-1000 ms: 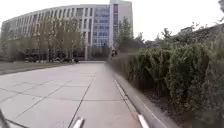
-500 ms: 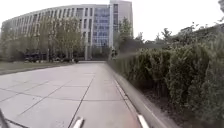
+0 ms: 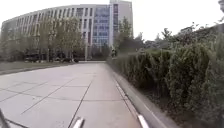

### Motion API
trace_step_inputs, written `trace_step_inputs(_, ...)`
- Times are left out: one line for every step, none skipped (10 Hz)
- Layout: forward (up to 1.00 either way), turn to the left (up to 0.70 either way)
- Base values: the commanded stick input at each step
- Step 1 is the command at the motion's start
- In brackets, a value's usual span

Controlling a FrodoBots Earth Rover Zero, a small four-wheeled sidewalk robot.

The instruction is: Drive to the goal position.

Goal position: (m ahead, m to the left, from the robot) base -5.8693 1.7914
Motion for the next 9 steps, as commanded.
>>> trace_step_inputs(0.00, 0.00)
trace_step_inputs(0.00, 0.00)
trace_step_inputs(0.00, 0.00)
trace_step_inputs(0.00, 0.00)
trace_step_inputs(0.00, 0.00)
trace_step_inputs(0.00, 0.00)
trace_step_inputs(0.02, 0.00)
trace_step_inputs(0.01, 0.00)
trace_step_inputs(0.00, 0.00)
